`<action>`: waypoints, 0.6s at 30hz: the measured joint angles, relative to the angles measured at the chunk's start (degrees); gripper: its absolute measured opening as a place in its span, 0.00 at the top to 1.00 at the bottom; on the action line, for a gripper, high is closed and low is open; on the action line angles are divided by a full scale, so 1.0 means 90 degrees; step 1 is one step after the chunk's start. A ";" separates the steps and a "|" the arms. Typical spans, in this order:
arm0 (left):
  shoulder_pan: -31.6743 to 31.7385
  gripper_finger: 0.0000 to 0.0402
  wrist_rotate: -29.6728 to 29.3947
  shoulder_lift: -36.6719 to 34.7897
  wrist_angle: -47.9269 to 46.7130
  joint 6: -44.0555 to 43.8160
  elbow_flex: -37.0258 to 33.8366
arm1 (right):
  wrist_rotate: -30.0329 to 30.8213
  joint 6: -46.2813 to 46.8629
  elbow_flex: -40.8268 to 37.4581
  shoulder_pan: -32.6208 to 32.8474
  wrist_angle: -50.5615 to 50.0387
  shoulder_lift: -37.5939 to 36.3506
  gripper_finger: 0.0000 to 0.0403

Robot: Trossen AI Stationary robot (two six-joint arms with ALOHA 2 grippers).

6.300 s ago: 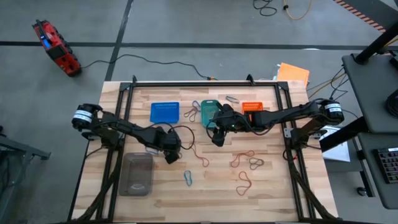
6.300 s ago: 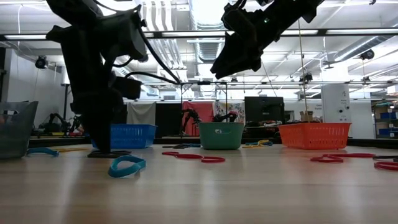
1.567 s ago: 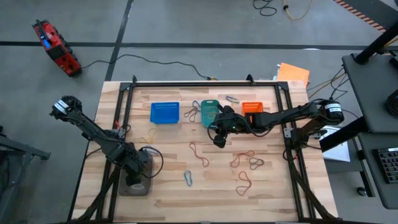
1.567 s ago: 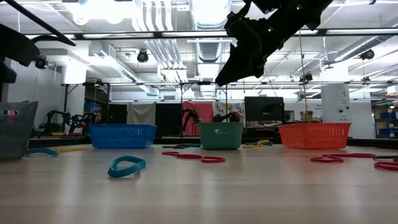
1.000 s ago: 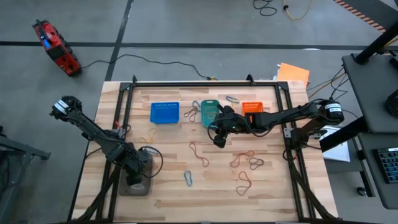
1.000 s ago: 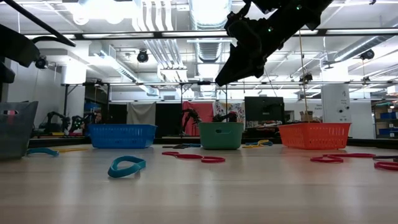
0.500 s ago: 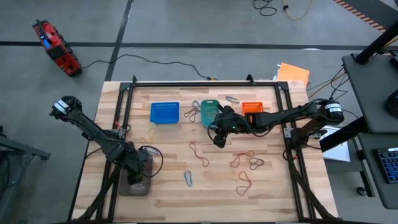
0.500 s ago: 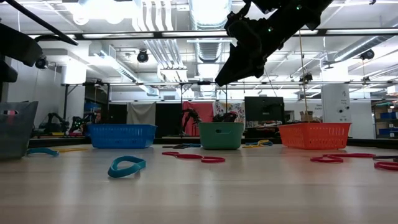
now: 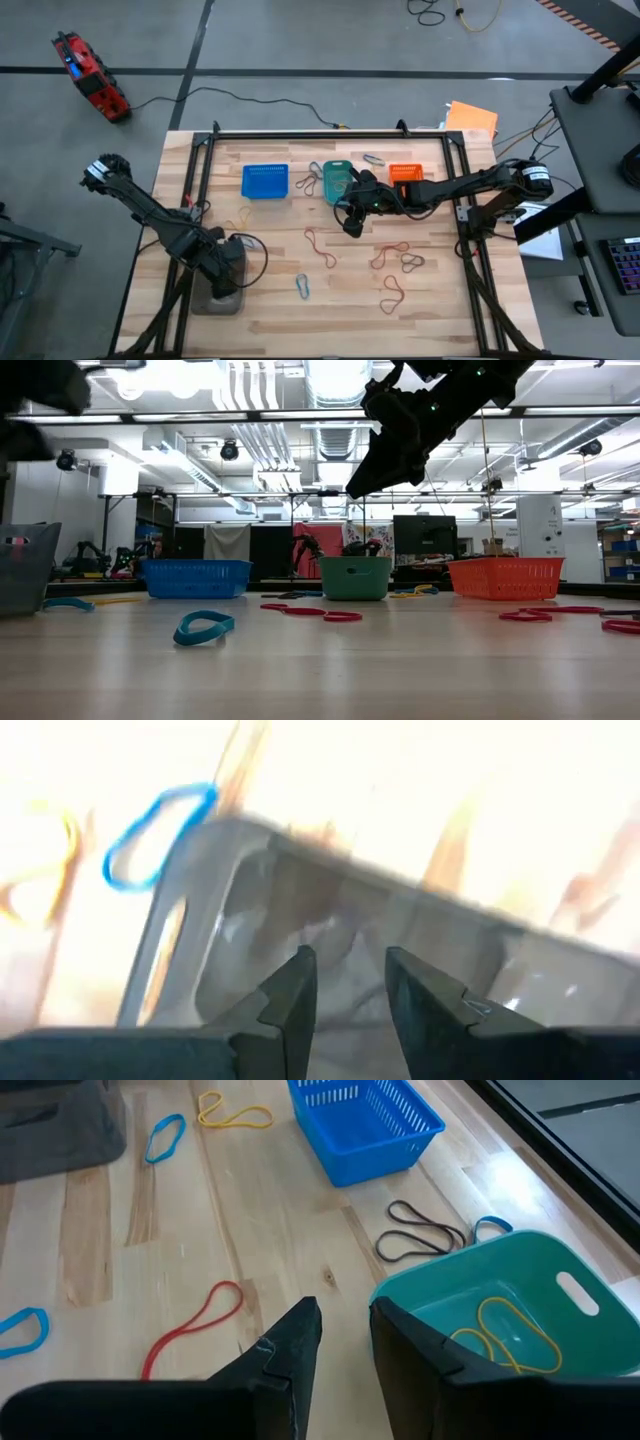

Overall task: Sort rubber bands into baskets
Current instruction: Put the top right red rubber band into the orange bin

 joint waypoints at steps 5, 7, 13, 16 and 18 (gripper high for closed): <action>-0.0002 0.74 -0.0644 0.0000 0.0116 0.0641 0.0345 | -0.0002 0.0050 0.0000 0.0001 0.0000 0.0000 0.81; -0.0002 0.74 -0.0890 0.0000 0.0147 0.0863 0.0444 | -0.0002 0.0079 0.0000 0.0001 0.0000 0.0000 0.81; 0.0000 0.74 -0.1724 0.0000 0.0244 0.1495 0.0548 | -0.0005 0.0144 0.0000 0.0001 0.0001 0.0000 0.81; 0.0000 0.74 -0.1989 0.0000 0.0256 0.1682 0.0546 | -0.0005 0.0148 0.0000 0.0001 0.0001 0.0000 0.80; 0.0000 0.74 -0.2094 0.0000 0.0256 0.1758 0.0546 | -0.0005 0.0148 0.0000 0.0001 0.0000 0.0000 0.80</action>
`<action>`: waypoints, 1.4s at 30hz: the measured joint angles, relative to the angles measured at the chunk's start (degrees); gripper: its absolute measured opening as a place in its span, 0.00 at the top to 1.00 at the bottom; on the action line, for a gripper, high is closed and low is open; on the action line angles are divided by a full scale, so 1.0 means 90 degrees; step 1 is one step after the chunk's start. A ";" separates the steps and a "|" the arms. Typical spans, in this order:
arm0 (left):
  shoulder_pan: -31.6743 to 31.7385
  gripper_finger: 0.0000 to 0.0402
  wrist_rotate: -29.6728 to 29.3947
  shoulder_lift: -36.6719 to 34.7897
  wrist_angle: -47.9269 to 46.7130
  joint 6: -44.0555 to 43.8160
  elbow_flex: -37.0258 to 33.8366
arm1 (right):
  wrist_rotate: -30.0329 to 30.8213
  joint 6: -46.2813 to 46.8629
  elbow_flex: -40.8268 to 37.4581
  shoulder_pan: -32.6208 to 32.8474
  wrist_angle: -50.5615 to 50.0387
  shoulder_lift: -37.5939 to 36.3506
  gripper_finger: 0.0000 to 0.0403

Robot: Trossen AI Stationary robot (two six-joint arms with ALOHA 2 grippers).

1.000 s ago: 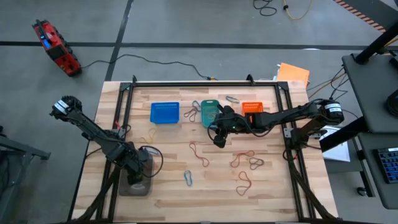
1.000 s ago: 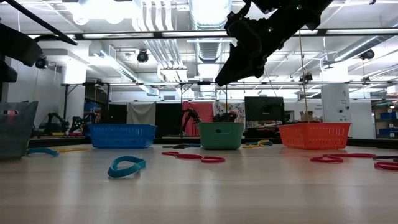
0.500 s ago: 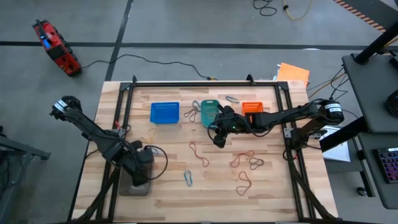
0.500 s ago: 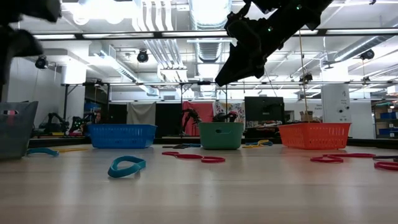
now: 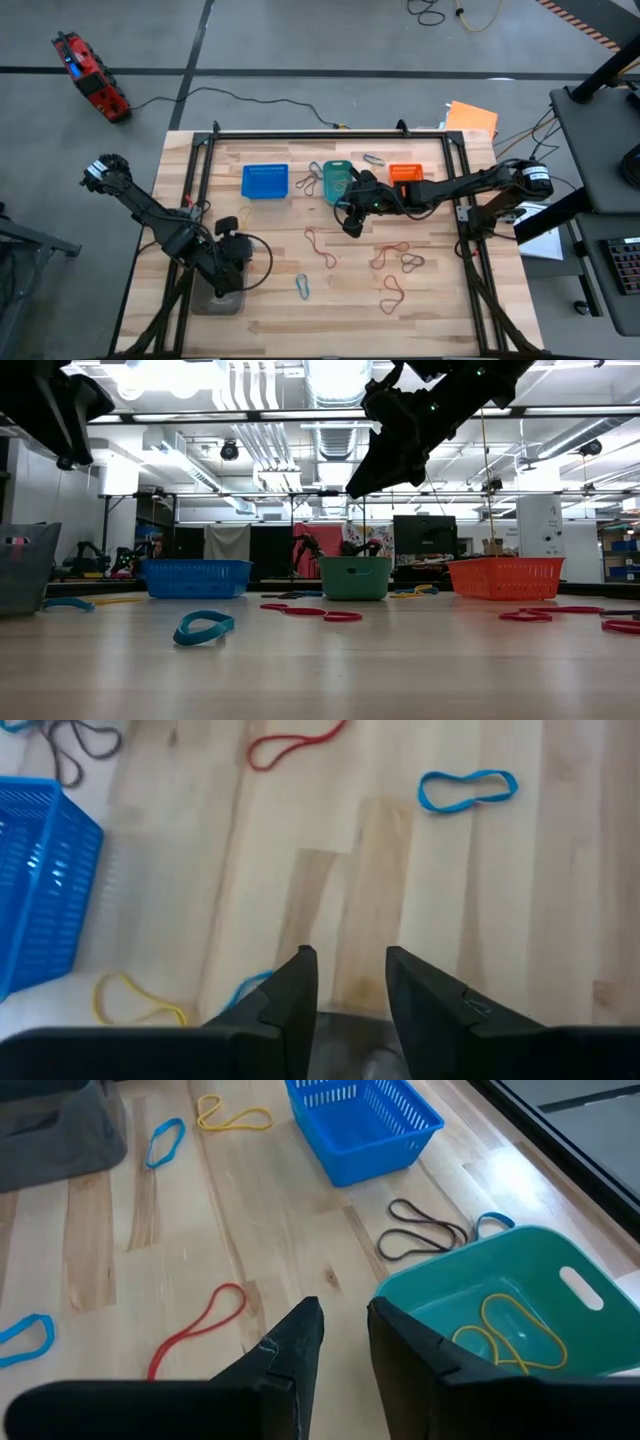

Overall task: Sort rubber bands into baskets
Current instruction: Put the top right red rubber band into the orange bin

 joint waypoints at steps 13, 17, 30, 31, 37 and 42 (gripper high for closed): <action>0.0034 0.74 -0.0043 0.0000 0.0002 0.0103 -0.0008 | -0.0044 0.0099 0.0000 0.0000 -0.0066 -0.0002 0.83; 0.0042 0.74 -0.0063 0.0000 0.0005 0.0142 -0.0010 | -0.0044 0.0113 0.0000 0.0000 -0.0070 -0.0002 0.83; 0.0234 0.74 -0.0068 0.0000 0.0059 0.0501 -0.0026 | -0.0041 0.0168 0.0000 0.0000 -0.0114 -0.0002 0.83; 0.0259 0.74 -0.0066 0.0000 0.0085 0.0589 -0.0036 | -0.0044 0.0170 0.0000 0.0000 -0.0114 -0.0002 0.84; 0.0469 0.75 -0.0071 0.0000 0.0537 0.1336 -0.0124 | -0.0040 0.0277 0.0000 -0.0002 -0.0152 -0.0007 0.84; 0.0694 0.79 -0.0074 -0.0002 0.0641 0.1940 -0.0126 | 0.0016 0.0463 0.0075 -0.0047 -0.0395 -0.0012 0.84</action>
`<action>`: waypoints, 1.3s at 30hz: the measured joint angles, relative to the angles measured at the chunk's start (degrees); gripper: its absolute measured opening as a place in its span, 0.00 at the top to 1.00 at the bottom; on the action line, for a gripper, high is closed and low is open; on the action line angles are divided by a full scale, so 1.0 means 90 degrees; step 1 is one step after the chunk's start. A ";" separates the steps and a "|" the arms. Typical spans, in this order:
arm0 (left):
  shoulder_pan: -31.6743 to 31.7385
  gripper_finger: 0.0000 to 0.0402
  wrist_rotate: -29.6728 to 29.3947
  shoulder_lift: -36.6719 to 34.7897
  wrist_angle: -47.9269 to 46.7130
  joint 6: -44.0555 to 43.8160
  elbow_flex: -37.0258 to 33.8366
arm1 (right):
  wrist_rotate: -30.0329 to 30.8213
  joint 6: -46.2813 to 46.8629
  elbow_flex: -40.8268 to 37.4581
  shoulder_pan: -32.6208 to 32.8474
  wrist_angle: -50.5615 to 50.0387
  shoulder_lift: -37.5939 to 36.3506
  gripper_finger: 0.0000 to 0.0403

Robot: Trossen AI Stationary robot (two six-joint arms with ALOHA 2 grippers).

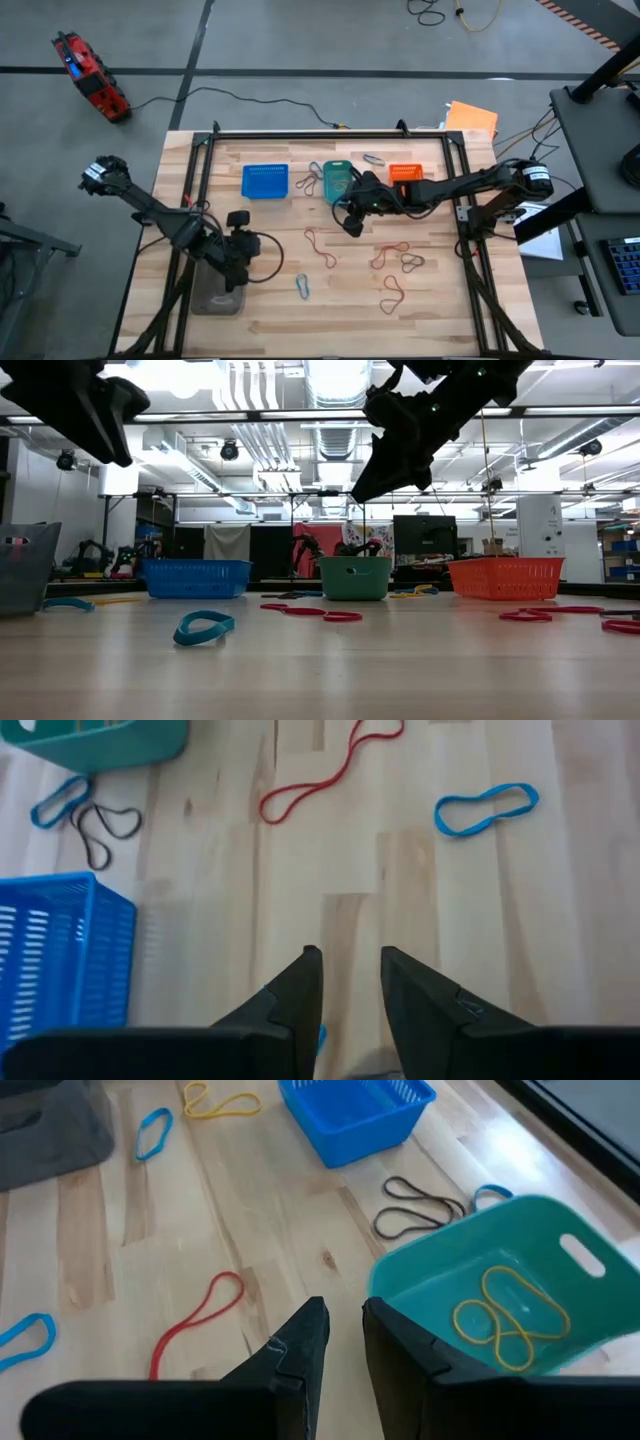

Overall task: Sort rubber bands into baskets
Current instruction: Put the top right red rubber band into the orange bin

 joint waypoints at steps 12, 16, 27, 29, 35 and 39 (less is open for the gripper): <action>0.0354 0.81 -0.0321 -0.0348 0.0743 0.1071 -0.0478 | 0.0163 0.0040 0.0258 -0.0284 -0.0437 -0.0002 0.84; 0.0450 0.81 -0.0196 -0.0875 0.1654 0.1266 -0.1108 | 0.0162 0.0138 0.0258 -0.0540 -0.0748 -0.0002 0.84; 0.1196 0.81 -0.0100 -0.2106 0.3271 0.2172 -0.2091 | 0.0163 0.0781 0.0607 -0.1965 -0.2177 -0.0005 0.84; 0.1367 0.81 -0.0104 -0.2199 0.3604 0.2500 -0.2157 | 0.0156 0.0912 0.0648 -0.2220 -0.2521 -0.0005 0.84; 0.1769 0.81 -0.0103 -0.2290 0.3910 0.2933 -0.2195 | 0.0114 0.1140 0.0654 -0.2629 -0.2790 0.0009 0.84; 0.1894 0.81 -0.0149 -0.2241 0.3915 0.2935 -0.2203 | -0.0024 0.1089 0.0651 -0.2603 -0.3012 0.0005 0.84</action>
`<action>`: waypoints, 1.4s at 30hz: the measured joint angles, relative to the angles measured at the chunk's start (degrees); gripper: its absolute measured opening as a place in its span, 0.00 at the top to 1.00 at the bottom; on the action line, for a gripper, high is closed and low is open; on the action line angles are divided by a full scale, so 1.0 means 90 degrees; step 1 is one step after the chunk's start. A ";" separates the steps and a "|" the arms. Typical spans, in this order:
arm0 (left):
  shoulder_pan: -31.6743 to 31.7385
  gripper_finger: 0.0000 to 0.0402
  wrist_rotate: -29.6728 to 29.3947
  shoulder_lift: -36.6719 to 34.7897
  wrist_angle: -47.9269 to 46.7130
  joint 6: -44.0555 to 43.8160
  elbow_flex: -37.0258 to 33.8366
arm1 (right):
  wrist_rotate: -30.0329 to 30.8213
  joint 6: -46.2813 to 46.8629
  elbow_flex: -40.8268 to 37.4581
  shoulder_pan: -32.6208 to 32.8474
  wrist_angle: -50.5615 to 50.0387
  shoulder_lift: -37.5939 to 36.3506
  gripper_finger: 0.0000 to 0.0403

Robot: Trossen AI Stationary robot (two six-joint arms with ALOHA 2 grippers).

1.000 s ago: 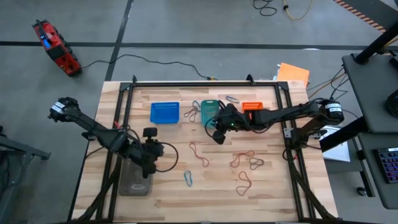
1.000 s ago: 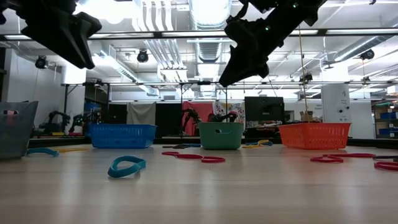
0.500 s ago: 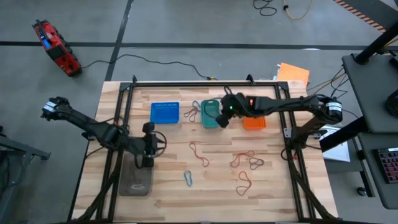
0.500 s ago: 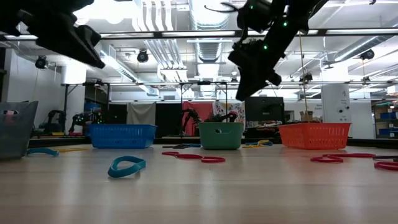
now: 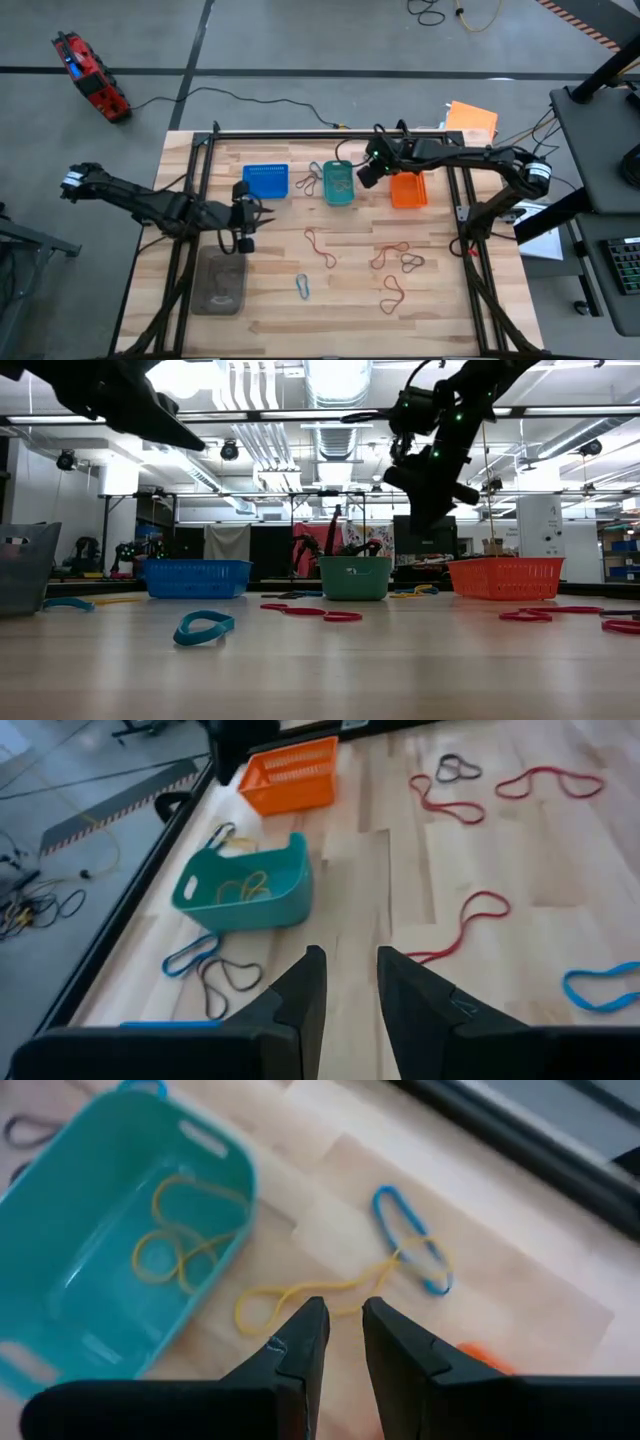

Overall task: Sort rubber bands into baskets
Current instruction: Put the top right red rubber band into the orange bin

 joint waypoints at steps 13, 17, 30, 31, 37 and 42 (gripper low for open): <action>0.0003 0.81 -0.0010 0.0162 -0.0012 -0.0062 0.0028 | -0.2404 -0.0986 0.0111 0.1274 -0.1055 -0.0007 0.84; 0.0003 0.81 -0.0050 0.0159 -0.0009 -0.0088 0.0132 | -0.2485 -0.1341 0.0112 0.2129 -0.1879 -0.0007 0.84; 0.0003 0.81 -0.1450 0.0157 -0.0064 0.0016 0.0837 | -0.1487 -0.1929 0.0102 0.3811 -0.2225 0.0160 0.84; 0.0003 0.81 -0.1379 0.0157 -0.0089 0.0035 0.0841 | -0.1295 -0.1861 0.0102 0.3830 -0.2213 0.0187 0.84; 0.0018 0.81 0.0440 0.0135 -0.0042 0.0886 0.0600 | -0.1151 -0.1737 0.0100 0.3837 -0.2122 0.0376 0.81; 0.0028 0.81 0.0551 -0.0167 0.0209 0.0728 0.0274 | -0.1148 -0.1778 0.0100 0.3855 -0.2092 0.0501 0.72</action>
